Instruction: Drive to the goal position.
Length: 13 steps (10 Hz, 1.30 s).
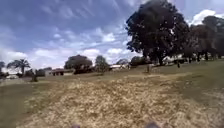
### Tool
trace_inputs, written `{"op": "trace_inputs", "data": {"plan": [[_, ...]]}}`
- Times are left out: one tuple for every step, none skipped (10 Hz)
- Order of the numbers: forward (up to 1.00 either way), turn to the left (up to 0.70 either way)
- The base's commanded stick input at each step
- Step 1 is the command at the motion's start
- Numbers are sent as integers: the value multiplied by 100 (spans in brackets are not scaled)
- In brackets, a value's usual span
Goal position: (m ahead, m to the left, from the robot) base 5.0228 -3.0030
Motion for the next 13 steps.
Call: {"op": "trace_inputs", "data": {"plan": [[70,0],[70,0],[70,0],[70,0],[70,0],[70,0],[70,0],[70,0],[70,0],[70,0],[70,0],[70,0],[70,0]]}}
